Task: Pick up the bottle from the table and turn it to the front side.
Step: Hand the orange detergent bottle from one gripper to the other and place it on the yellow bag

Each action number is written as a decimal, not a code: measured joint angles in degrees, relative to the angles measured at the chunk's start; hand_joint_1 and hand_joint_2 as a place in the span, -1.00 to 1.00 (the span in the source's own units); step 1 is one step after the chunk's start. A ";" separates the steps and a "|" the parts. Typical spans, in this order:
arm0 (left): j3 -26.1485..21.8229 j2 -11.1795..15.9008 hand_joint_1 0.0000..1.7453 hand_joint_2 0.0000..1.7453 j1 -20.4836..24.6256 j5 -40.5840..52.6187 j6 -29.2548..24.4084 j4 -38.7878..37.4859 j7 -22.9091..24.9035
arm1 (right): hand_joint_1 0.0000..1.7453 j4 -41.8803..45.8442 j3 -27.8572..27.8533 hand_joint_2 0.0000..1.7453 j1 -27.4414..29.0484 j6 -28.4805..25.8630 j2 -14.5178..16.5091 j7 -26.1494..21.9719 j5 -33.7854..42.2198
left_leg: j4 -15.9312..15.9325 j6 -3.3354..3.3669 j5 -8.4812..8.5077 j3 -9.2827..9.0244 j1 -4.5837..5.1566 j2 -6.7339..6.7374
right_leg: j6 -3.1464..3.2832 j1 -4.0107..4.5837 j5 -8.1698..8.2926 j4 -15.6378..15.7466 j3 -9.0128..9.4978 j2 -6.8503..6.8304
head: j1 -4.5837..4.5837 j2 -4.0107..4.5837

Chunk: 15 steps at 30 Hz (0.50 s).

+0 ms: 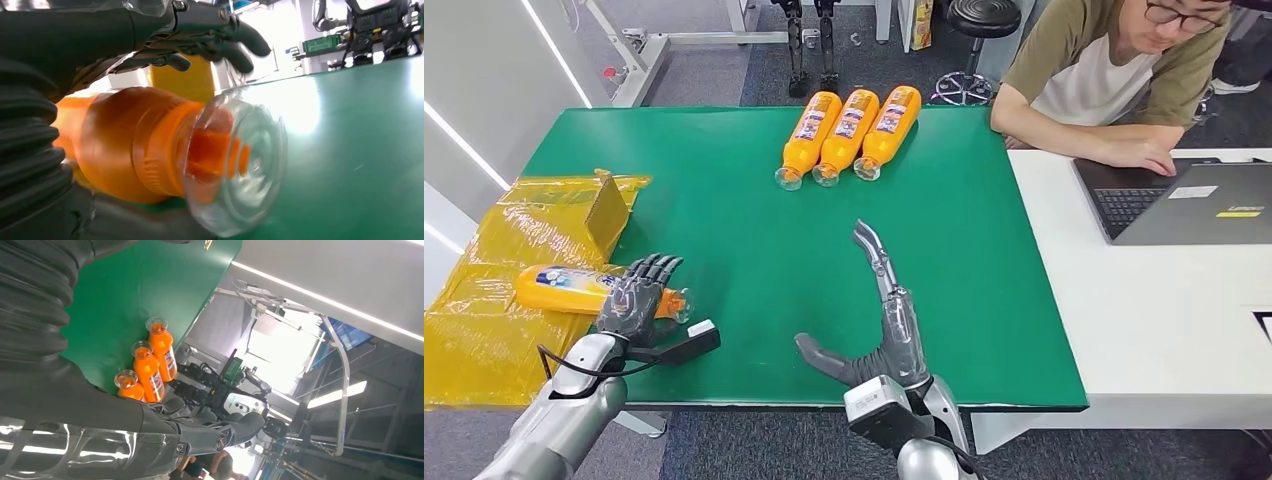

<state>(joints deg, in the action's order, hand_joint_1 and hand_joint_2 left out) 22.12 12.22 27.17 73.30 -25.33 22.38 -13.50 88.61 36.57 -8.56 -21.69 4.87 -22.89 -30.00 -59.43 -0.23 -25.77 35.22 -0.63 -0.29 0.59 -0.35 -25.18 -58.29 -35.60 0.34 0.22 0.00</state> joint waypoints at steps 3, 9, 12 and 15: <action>-2.96 -1.74 -1.00 1.00 -0.05 -5.54 0.11 0.50 -3.99 | -1.00 0.00 -0.03 1.00 0.02 -0.31 0.00 0.16 -0.09 | -0.01 0.00 0.00 0.00 0.00 0.02 | 0.01 0.00 0.00 0.00 -0.02 0.04 | -0.01 0.00; -8.82 -4.99 -1.00 1.00 -0.05 -18.93 5.62 4.34 -11.05 | -1.00 -0.10 -0.22 1.00 -0.01 -0.49 0.00 0.61 0.03 | -0.01 0.00 -0.01 0.02 -0.01 0.03 | 0.01 0.00 0.00 0.01 -0.04 0.05 | -0.01 0.00; -10.86 -6.16 -1.00 1.00 -0.16 -25.17 9.25 7.23 -14.18 | -1.00 -0.48 -0.24 1.00 -0.11 -0.46 0.00 0.59 0.46 | 0.00 0.00 -0.01 0.02 -0.01 0.03 | 0.01 0.00 0.00 0.00 -0.04 0.05 | -0.02 0.00; -12.03 -7.12 -1.00 1.00 -1.41 -33.91 13.99 12.40 -17.62 | -1.00 -1.02 -0.24 1.00 -0.34 -0.45 0.00 0.52 1.39 | 0.00 0.00 -0.01 0.02 -0.01 0.04 | 0.01 0.00 0.00 0.00 -0.04 0.06 | -0.02 0.00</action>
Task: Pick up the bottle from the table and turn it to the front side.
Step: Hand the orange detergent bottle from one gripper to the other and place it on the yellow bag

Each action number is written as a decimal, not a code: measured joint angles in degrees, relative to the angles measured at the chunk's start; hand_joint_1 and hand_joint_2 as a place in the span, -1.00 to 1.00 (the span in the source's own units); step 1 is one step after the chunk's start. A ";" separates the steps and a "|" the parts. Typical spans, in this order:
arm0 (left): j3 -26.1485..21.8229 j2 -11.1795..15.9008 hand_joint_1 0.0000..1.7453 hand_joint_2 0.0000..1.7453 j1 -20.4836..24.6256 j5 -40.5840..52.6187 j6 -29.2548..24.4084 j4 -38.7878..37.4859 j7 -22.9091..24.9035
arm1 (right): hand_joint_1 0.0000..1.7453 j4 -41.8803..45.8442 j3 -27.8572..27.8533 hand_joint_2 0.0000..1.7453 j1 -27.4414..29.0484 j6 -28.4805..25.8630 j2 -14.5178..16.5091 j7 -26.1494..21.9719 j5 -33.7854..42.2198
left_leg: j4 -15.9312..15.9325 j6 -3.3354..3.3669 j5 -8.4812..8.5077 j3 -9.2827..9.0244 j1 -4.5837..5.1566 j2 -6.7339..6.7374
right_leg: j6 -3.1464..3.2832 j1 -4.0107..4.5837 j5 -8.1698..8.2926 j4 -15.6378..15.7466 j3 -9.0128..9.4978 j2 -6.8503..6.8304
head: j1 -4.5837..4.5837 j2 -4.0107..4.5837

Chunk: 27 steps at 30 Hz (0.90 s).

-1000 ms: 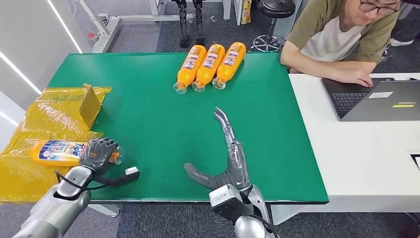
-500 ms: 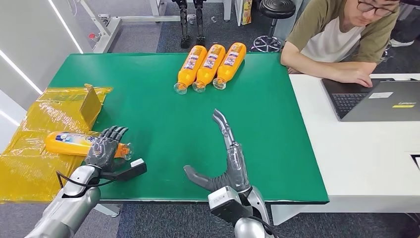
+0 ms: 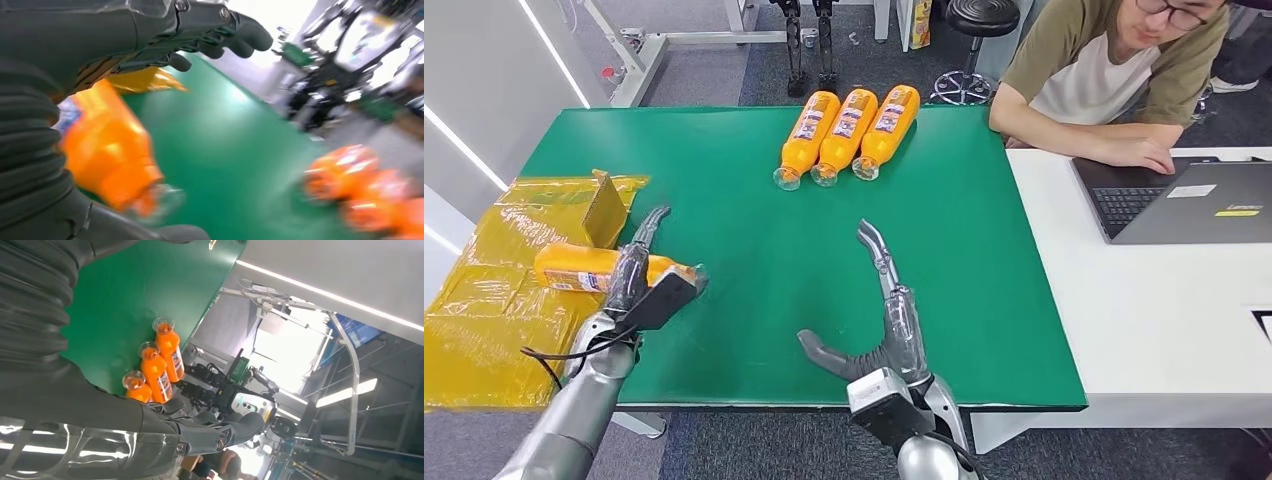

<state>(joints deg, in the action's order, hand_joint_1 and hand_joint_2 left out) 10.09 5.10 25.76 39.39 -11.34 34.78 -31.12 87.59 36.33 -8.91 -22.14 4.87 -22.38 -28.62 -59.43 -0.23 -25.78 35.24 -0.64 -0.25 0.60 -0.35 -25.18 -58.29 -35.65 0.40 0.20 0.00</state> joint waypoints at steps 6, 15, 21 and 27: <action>0.36 -1.71 -1.00 1.00 -5.18 -18.54 6.98 17.89 -3.01 | -1.00 -1.39 0.04 1.00 -1.04 0.14 -0.02 -0.43 2.33 | 0.00 0.00 -0.01 0.02 0.01 0.01 | 0.00 0.00 0.00 0.01 0.00 0.00 | 0.01 0.00; 6.47 -8.41 -1.00 1.00 -12.90 -40.61 -0.67 42.78 -7.76 | -1.00 -2.36 0.95 1.00 -1.70 -2.17 -0.02 -1.74 5.90 | -0.02 0.14 -0.10 0.04 0.04 -0.01 | -0.05 -0.02 -0.03 0.05 0.02 -0.03 | 0.01 0.00; 10.87 -13.60 -1.00 1.00 -18.92 -48.57 -6.14 51.25 -9.08 | -1.00 0.11 0.97 1.00 0.58 -3.77 0.06 -2.43 7.67 | -0.02 0.15 -0.16 0.04 0.04 0.00 | -0.10 -0.02 -0.07 0.07 0.02 -0.03 | 0.00 0.00; 12.67 -16.02 -1.00 1.00 -22.28 -43.51 -8.35 55.59 -9.10 | -1.00 2.86 0.96 1.00 2.75 -4.04 0.33 -2.82 8.67 | -0.01 0.13 -0.18 0.03 0.02 0.00 | -0.12 -0.01 -0.10 0.06 0.01 -0.02 | 0.00 0.00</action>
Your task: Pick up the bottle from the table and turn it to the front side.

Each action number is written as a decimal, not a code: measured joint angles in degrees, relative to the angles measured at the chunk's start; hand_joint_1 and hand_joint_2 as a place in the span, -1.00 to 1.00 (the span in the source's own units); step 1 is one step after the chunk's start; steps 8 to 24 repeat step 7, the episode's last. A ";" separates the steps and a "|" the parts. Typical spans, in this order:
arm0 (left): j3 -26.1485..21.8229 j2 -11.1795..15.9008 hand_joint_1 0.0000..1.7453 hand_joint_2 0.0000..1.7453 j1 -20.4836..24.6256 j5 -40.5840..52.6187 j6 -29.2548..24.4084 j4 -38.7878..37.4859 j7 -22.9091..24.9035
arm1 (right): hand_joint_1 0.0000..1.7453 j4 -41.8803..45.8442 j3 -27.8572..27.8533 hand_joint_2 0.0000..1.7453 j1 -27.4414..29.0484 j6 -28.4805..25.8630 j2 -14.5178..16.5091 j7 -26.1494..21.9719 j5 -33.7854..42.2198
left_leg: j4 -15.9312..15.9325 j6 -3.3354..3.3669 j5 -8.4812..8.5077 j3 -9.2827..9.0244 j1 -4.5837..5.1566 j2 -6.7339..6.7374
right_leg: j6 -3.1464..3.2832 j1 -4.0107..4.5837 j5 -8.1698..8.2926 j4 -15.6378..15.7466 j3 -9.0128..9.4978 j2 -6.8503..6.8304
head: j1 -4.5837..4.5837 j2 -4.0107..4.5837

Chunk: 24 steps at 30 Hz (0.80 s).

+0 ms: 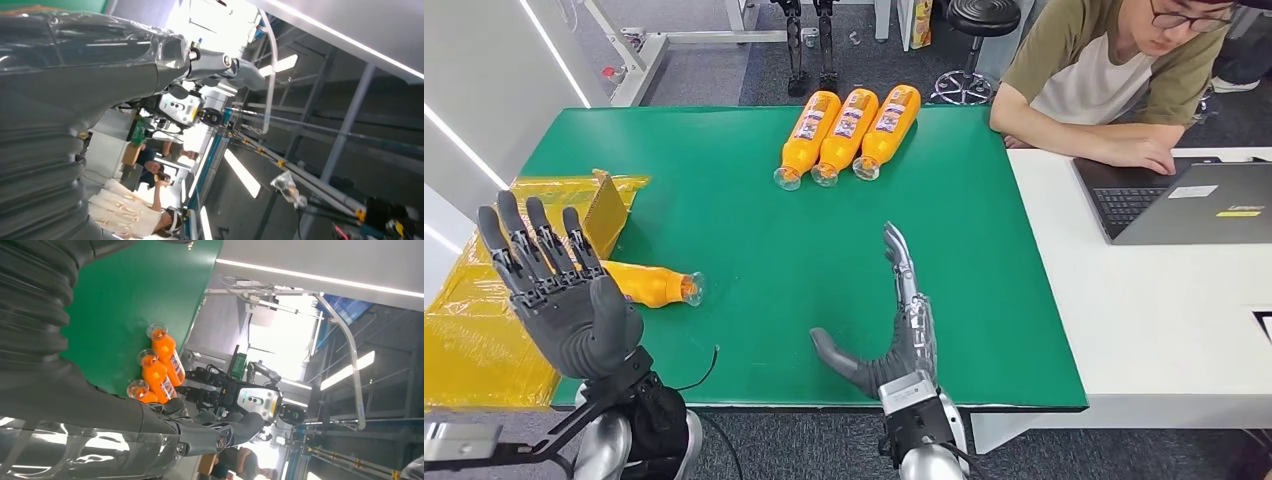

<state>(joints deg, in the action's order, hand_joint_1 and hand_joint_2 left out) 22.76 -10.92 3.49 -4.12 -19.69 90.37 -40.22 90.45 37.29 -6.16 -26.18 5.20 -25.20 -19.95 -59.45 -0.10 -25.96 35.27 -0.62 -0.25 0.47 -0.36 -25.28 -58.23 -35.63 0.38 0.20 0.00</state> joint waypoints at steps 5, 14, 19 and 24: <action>1.63 -0.50 -1.00 1.00 -2.23 5.91 -3.10 1.27 0.00 | -1.00 1.39 -0.08 1.00 2.35 -1.52 0.00 -1.85 1.49 | 0.00 -0.01 -0.01 0.00 0.00 0.00 | 0.00 0.00 -0.01 0.00 0.00 0.00 | -0.01 0.00; 1.96 -0.51 -1.00 1.00 -2.53 7.04 -3.90 1.27 0.00 | -1.00 1.63 -0.13 1.00 2.98 -1.86 0.00 -2.12 1.52 | 0.01 -0.02 -0.02 0.00 0.00 0.00 | 0.00 0.00 -0.01 0.00 0.00 0.00 | 0.00 0.00; 1.96 -0.51 -1.00 1.00 -2.53 7.04 -3.90 1.27 0.00 | -1.00 1.63 -0.13 1.00 2.98 -1.86 0.00 -2.12 1.52 | 0.01 -0.02 -0.02 0.00 0.00 0.00 | 0.00 0.00 -0.01 0.00 0.00 0.00 | 0.00 0.00; 1.96 -0.51 -1.00 1.00 -2.53 7.04 -3.90 1.27 0.00 | -1.00 1.63 -0.13 1.00 2.98 -1.86 0.00 -2.12 1.52 | 0.01 -0.02 -0.02 0.00 0.00 0.00 | 0.00 0.00 -0.01 0.00 0.00 0.00 | 0.00 0.00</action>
